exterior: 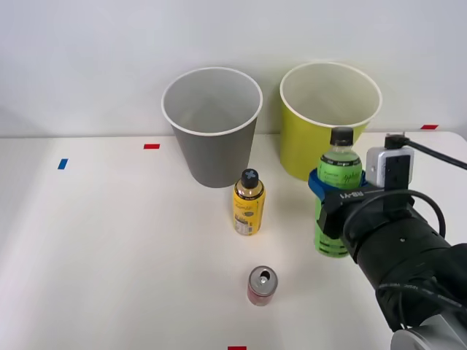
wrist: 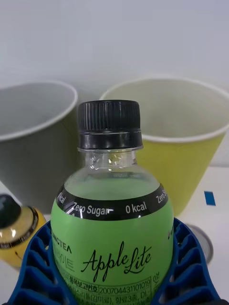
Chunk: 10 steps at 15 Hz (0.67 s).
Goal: Put cans in the gray bin, plastic bottles in the light green bin
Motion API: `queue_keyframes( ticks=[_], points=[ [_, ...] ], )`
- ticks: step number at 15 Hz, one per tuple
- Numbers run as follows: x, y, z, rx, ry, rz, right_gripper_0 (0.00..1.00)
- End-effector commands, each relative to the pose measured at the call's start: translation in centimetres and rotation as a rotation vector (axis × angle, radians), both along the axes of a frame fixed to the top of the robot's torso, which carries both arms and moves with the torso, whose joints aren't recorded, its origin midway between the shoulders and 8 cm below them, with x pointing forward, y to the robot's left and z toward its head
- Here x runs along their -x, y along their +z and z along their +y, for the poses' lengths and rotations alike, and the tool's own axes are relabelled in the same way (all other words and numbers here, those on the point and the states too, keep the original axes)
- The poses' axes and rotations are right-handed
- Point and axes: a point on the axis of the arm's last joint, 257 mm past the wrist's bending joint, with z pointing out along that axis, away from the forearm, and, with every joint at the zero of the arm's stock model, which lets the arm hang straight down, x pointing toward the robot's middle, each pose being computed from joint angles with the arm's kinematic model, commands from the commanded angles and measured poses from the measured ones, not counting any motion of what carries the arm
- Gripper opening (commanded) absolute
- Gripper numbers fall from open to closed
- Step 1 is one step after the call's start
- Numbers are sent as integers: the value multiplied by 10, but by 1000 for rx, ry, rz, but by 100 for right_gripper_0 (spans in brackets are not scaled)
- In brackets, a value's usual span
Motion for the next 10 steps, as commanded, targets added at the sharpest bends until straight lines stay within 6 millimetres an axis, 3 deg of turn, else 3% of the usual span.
queue_keyframes(
  ticks=[1, 3, 5, 8, 10],
  points=[
    [-6, 43, 2, -99, -2, -127, 0],
    [-9, 60, 4, -101, 4, -172, 0],
    [-14, 94, 9, -100, 25, -257, 0],
    [-50, 121, 8, -89, 31, -362, 0],
    [-74, 143, -6, -52, -2, -411, 0]
  ],
)
